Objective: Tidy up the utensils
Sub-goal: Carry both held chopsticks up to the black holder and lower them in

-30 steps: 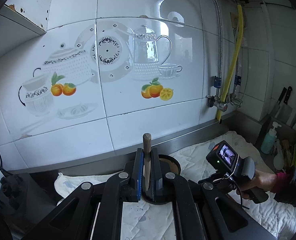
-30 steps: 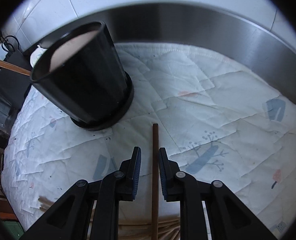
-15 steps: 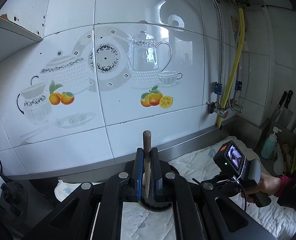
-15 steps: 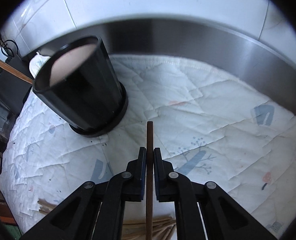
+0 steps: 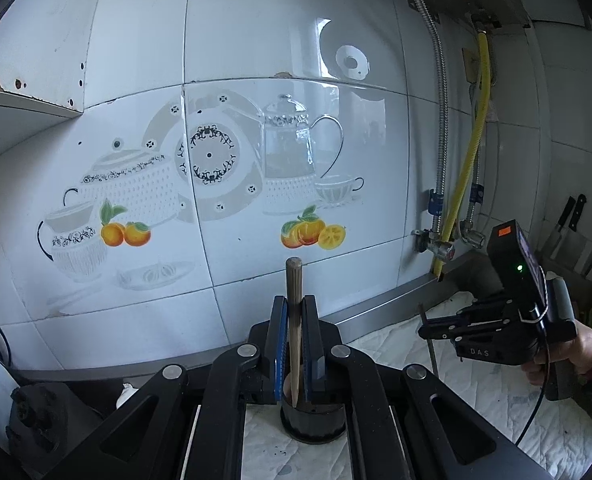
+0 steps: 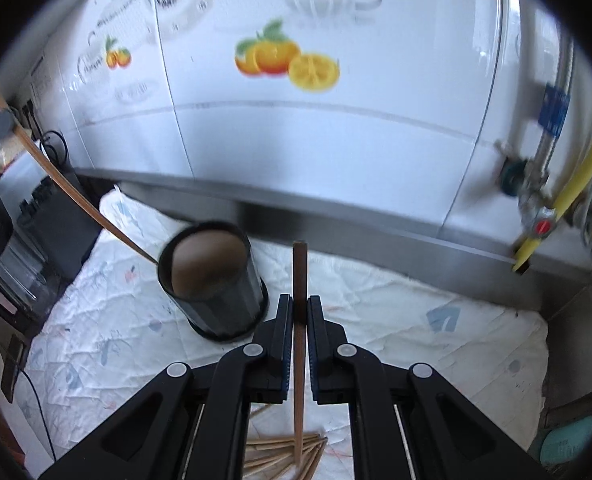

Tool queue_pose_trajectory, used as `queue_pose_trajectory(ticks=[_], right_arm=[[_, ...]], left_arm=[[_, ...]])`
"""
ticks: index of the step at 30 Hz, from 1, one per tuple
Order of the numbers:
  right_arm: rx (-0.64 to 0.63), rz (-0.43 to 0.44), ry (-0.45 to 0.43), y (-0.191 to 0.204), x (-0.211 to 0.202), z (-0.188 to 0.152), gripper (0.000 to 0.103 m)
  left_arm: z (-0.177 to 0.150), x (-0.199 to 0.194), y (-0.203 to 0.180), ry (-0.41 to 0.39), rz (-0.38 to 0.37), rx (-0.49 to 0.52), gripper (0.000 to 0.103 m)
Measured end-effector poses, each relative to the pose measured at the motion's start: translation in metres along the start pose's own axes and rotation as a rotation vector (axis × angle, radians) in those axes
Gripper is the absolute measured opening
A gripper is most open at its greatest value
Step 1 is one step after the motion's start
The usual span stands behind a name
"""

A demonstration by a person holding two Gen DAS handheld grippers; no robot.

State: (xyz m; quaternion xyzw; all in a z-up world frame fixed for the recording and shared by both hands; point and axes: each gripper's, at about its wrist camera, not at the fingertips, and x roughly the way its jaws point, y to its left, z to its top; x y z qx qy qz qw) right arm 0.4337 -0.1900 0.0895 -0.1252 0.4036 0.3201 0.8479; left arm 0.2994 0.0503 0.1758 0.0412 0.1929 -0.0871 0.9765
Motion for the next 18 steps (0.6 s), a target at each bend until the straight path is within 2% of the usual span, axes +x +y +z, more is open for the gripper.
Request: queue_pose_trajectory(ticks=[9,18], right_arm=[[0.023,-0.01,-0.159,0.014,-0.03,0.036,0.009],[0.061,0.023,-0.33,0.029,-0.061,0.085,0.009]], left_arm=[[0.016,0.007,0.007,-0.029,-0.008,-0.026,0.006],[-0.003,0.041,0.02,0.05,-0.022,-0.092,0.006]])
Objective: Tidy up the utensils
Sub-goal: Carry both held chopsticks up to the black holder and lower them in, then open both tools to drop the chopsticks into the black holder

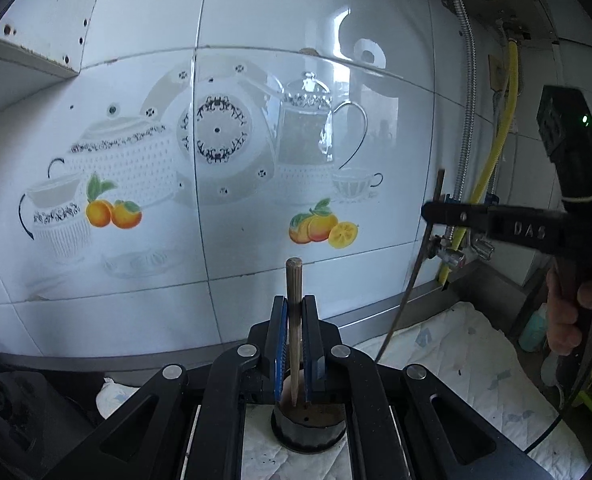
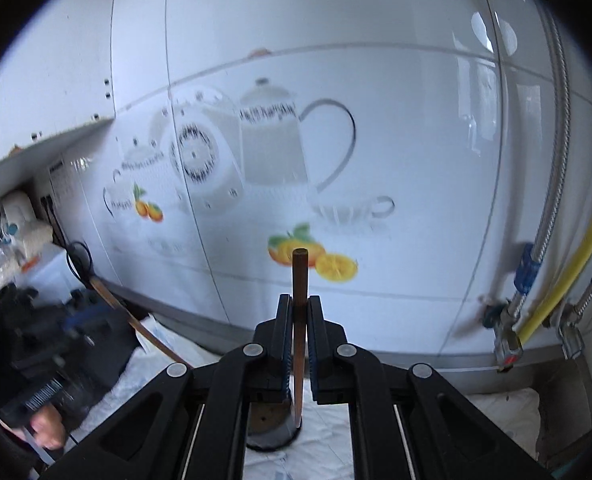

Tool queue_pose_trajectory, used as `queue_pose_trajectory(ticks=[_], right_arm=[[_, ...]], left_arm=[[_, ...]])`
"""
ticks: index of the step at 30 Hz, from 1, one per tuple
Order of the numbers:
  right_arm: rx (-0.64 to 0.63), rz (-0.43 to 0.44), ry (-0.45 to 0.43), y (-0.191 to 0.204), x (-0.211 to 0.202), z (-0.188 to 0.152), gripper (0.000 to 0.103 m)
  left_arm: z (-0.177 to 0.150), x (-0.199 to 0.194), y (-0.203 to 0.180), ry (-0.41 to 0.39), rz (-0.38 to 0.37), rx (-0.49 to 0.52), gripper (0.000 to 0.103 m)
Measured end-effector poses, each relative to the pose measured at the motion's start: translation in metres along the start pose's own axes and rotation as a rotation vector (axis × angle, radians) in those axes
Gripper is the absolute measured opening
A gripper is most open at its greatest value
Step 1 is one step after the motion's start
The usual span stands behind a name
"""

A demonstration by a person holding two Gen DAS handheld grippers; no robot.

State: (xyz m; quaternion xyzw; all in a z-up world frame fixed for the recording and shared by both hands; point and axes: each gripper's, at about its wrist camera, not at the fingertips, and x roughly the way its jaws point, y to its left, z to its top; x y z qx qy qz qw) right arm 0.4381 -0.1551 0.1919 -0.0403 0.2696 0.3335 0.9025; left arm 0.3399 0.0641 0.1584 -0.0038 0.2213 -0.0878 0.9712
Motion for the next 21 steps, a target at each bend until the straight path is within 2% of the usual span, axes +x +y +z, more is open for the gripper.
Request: queue_pose_trajectory(ticks=[2,7,16,21], right_arm=[[-0.001,0.019,-0.022,0.005,0.0,0.006,0.009],[0.001,0.044,-0.015,0.016,0.015,0.002,0.009],[-0.01,0.039,0.129,0.022,0.052,-0.034,0.009],[-0.005,0.027,0.165,0.015,0.055,-0.042,0.009]], left_arm=[[-0.007,0.009,0.004,0.026,0.004,-0.01,0.006],[-0.02,0.024,0.01,0.08,0.009,-0.018,0.006],[-0.03,0.037,0.018,0.135,0.017,-0.036,0.007],[-0.031,0.038,0.019,0.15,0.022,-0.041,0.009]])
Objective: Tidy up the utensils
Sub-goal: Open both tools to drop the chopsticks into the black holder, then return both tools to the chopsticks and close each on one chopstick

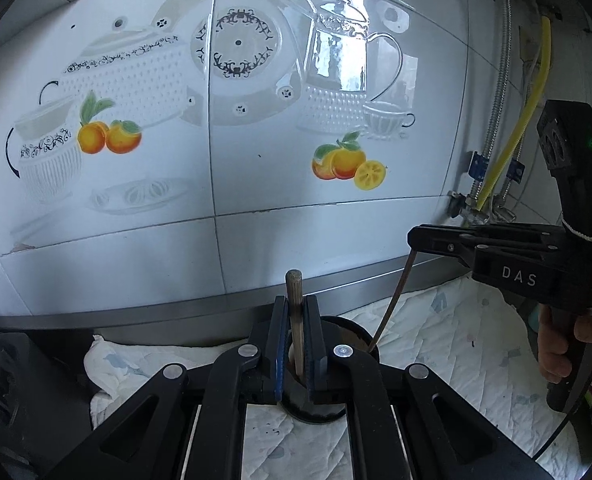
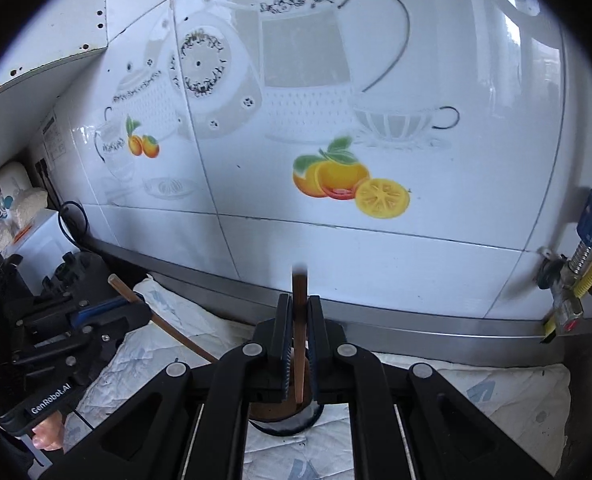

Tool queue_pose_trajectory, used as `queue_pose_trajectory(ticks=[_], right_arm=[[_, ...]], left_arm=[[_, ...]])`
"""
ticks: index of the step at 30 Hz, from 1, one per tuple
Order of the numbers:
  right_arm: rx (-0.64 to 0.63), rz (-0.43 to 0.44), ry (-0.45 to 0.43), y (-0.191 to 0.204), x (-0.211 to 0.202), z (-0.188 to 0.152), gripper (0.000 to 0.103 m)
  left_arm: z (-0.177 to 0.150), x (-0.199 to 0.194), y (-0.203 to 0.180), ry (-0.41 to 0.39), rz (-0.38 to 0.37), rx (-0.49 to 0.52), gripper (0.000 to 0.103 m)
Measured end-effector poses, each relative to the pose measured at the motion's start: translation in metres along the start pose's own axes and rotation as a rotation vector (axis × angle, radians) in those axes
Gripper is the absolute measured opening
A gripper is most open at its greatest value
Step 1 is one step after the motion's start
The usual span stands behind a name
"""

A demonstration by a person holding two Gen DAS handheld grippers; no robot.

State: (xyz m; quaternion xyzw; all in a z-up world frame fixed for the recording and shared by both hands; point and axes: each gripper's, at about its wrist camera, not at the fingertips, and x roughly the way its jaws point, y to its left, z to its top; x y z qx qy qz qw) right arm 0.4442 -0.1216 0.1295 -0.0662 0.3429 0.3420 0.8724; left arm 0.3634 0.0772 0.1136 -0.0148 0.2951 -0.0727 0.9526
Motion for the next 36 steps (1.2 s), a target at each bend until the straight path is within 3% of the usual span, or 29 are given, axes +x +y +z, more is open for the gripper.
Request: queue_pose_trajectory(ticks=[10,14,16,17,18,22,28,36], right_arm=[[0.015,-0.021,-0.018,-0.008,-0.033,-0.004,0.013],[0.016,-0.028,-0.026,-0.01,-0.057,-0.015,0.023],[0.013,-0.04,-0.029,-0.007,-0.068,-0.024,0.031],[0.015,-0.044,-0.028,-0.007,-0.073,-0.029,0.033],[0.018,-0.044,-0.023,-0.008,-0.079,-0.035,0.033],[0.01,-0.065,-0.011,-0.005,-0.102,-0.061,0.035],[0.023,-0.072,0.001,-0.001,-0.134,-0.107,0.041],[0.017,-0.103,0.009,0.01,-0.158,-0.175,0.047]], left_arm=[[0.001,-0.027,0.001,0.005,0.008,-0.027,0.013],[-0.005,-0.054,0.001,0.001,0.03,-0.019,0.015],[-0.011,-0.068,0.0,0.004,0.04,-0.013,0.022],[-0.015,-0.075,-0.001,0.005,0.046,-0.011,0.034],[-0.021,-0.084,-0.002,0.005,0.05,-0.009,0.043],[-0.046,-0.116,-0.009,-0.004,0.06,0.018,0.043],[-0.098,-0.15,-0.026,0.018,0.018,0.053,0.043],[-0.182,-0.155,-0.047,0.089,-0.035,0.062,0.043]])
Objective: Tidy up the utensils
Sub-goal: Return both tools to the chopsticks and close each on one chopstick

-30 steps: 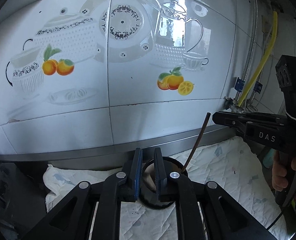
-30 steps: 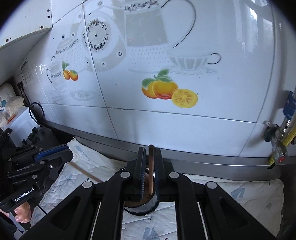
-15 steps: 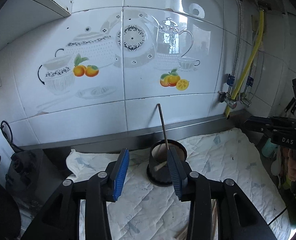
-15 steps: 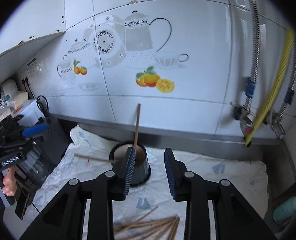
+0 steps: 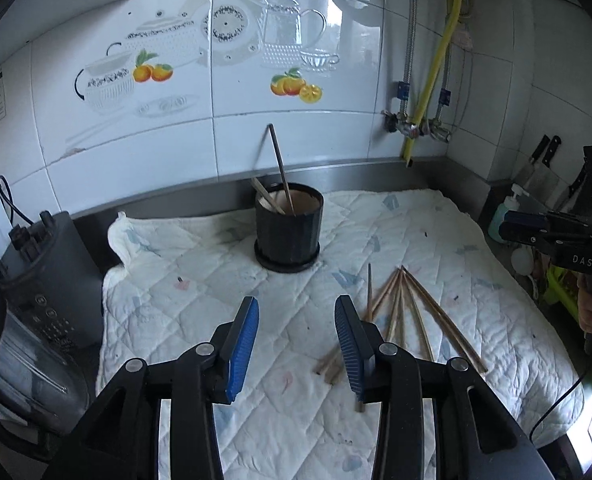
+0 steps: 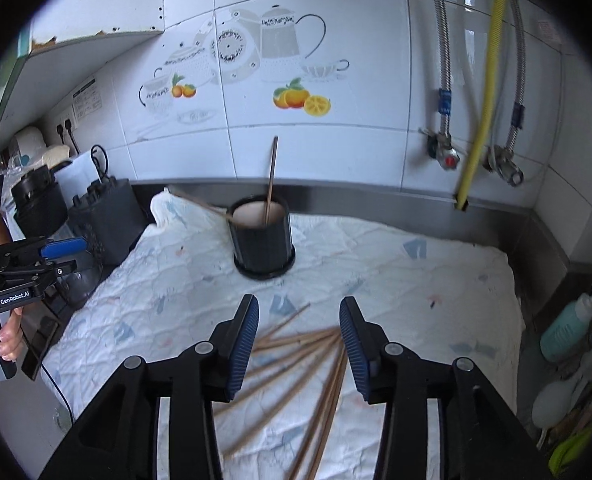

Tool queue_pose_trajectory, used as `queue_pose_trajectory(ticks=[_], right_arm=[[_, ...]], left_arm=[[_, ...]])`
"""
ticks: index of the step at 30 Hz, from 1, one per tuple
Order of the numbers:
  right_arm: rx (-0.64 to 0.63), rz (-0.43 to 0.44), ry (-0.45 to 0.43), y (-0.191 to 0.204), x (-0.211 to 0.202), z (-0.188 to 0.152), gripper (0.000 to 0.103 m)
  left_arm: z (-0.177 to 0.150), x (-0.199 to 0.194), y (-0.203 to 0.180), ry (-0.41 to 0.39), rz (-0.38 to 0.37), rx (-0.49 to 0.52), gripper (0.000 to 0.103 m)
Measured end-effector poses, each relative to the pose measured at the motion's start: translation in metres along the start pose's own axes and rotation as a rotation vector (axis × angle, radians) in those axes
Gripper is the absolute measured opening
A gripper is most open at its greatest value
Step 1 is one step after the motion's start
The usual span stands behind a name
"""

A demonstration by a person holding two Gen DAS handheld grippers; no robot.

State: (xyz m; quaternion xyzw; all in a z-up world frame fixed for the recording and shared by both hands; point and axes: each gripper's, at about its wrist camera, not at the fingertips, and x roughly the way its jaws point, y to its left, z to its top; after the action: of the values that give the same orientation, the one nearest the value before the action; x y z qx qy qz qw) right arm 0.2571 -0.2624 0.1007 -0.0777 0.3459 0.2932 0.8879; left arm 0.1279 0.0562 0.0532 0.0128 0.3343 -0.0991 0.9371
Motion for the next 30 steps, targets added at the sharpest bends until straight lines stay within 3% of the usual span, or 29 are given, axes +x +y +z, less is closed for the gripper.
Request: queue_pose_trajectory(ticks=[13,16,19,30], right_arm=[[0.085,-0.059,0.05,-0.005,0.001,-0.092,0.048],[0.093,-0.085,0.057,-0.006,0.003,-0.103,0.048],[0.102,-0.09,0.058,-0.006,0.003,-0.112,0.048],[0.177,-0.079,0.082,-0.013,0.012,-0.129,0.048]], left_arm=[[-0.091,0.05,-0.051,0.104,-0.087,0.027,0.041],[-0.102,0.068,-0.061,0.134,-0.098,0.056,0.035],[-0.112,0.086,-0.065,0.165,-0.122,0.066,0.022],[-0.123,0.126,-0.065,0.205,-0.157,0.022,0.021]])
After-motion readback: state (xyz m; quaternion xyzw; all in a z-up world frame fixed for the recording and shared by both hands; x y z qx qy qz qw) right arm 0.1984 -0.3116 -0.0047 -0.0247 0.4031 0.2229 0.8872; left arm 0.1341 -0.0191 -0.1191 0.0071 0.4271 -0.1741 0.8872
